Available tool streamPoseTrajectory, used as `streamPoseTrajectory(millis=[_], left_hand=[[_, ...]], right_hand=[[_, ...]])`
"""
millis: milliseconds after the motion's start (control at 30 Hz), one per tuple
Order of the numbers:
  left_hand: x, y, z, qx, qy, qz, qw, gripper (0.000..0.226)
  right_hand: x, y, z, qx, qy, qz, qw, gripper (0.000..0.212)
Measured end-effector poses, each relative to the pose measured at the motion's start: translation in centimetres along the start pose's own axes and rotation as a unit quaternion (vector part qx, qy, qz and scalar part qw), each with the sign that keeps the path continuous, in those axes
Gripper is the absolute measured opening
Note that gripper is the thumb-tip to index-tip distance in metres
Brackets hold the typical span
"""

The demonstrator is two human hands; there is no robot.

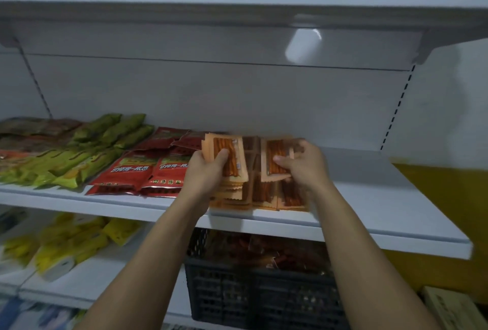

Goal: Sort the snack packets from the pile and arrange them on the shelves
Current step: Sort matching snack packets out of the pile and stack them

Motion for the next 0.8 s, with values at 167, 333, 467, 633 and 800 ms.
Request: streamPoseTrajectory(millis=[167, 333, 467, 633, 800], left_hand=[[-1.2, 0.2, 0.7, 0.002, -0.014, 0.012, 1.0, 0.027], [-0.6, 1.1, 0.9, -0.004, -0.002, 0.03, 1.0, 0.027], [-0.4, 1.6, 1.4, -0.008, 0.005, 0.039, 0.999, 0.022], [0.0, 2.2, 2.0, -0.011, 0.01, 0.054, 0.998, 0.03], [0.5, 2.6, 2.6, -0.02, 0.009, 0.055, 0.998, 0.035]], right_hand=[[1.1, -3.7, -1.1, 0.053, 0.036, -0.108, 0.992, 0.029], [2.6, -4.4, -1.2, 0.057, 0.039, -0.183, 0.981, 0.037], [2.8, -3.1, -1.3, 0.032, 0.053, -0.273, 0.96, 0.039], [3.7, -2.7, -1.9, 0.016, 0.102, -0.385, 0.917, 0.035], [3.5, -2.8, -2.2, 0.006, 0.092, -0.376, 0.922, 0.028]])
Point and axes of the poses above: each hand's wrist, its own z-axis towards the middle knuckle, its own x-axis out of the palm, y = z × x, the point moved 10 cm from there along z, towards the middle knuckle, and after that the axes turned 11 degrees about -x, right-handed, at the moved point
